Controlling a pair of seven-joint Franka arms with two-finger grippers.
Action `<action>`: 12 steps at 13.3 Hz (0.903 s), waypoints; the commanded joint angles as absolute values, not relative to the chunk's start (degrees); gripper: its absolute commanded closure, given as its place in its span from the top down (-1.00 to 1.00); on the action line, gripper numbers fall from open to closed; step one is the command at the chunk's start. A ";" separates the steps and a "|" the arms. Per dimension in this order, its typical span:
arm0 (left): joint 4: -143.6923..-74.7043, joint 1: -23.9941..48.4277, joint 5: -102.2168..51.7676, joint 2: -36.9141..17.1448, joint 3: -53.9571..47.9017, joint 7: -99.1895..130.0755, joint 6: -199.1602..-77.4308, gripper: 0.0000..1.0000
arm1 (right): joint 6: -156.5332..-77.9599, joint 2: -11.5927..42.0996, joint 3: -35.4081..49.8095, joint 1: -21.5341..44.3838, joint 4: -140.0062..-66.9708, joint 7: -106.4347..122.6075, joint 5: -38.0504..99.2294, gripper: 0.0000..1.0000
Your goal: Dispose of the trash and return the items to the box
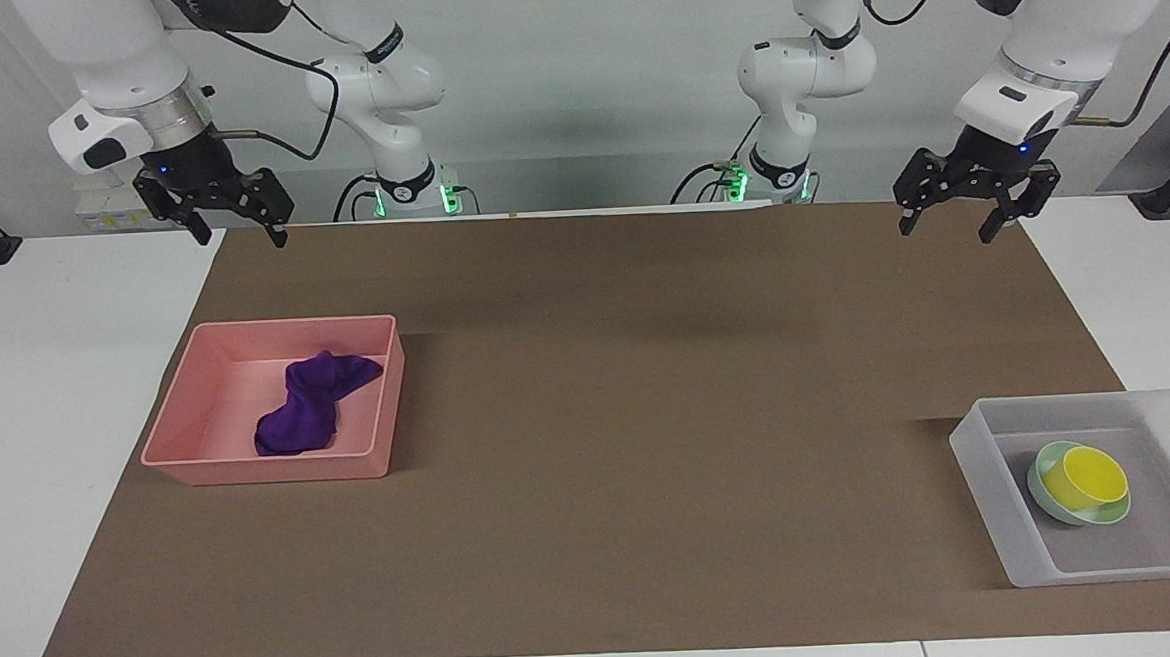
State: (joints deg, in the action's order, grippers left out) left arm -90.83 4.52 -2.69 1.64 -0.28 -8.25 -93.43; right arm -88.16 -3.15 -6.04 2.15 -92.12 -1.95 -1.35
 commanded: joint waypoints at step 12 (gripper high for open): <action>-91.84 5.89 -1.32 2.11 1.23 -5.36 -88.68 1.00 | -89.12 -4.22 -6.24 2.11 -93.60 -0.97 -0.61 1.00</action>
State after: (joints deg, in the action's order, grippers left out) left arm -91.16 4.62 -2.58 1.41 0.51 -6.87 -89.59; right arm -88.16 -3.15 -6.04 2.15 -92.13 -1.95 -1.35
